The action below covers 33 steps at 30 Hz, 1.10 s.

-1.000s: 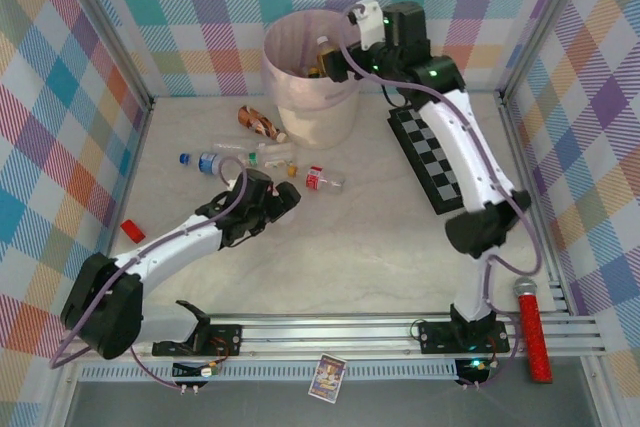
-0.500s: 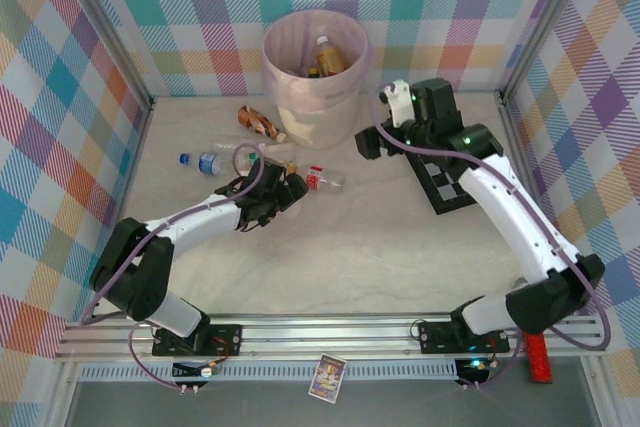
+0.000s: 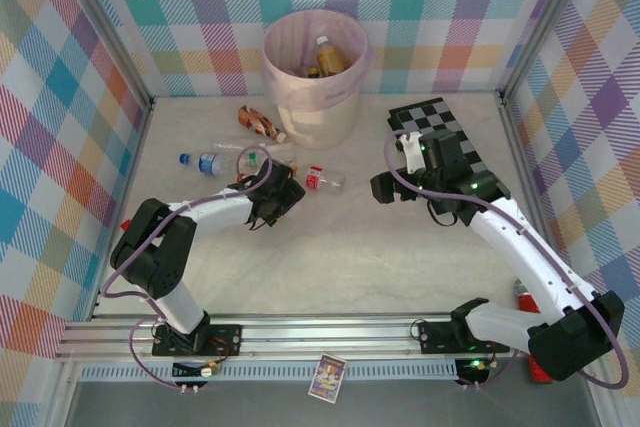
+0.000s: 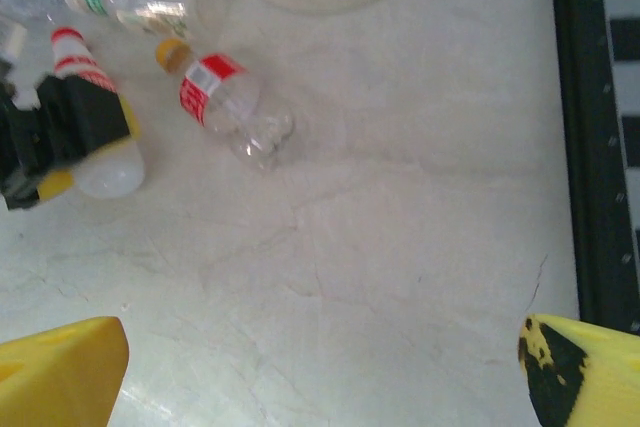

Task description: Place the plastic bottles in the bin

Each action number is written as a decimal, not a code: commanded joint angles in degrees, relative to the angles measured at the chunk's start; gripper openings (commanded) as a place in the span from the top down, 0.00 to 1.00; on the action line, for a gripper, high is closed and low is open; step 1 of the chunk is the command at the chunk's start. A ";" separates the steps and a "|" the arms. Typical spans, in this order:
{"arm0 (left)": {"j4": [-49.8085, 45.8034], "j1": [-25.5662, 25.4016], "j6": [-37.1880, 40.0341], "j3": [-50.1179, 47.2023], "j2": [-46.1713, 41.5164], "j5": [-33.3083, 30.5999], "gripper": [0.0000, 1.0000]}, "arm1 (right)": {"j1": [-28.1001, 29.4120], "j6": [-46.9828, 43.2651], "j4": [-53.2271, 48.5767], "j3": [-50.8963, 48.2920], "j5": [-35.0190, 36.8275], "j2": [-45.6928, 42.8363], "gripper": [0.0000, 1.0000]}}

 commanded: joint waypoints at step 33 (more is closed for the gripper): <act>-34.68 3.73 27.06 21.87 -24.14 -3.88 0.45 | -0.39 5.95 4.38 -4.87 -0.71 -1.16 0.00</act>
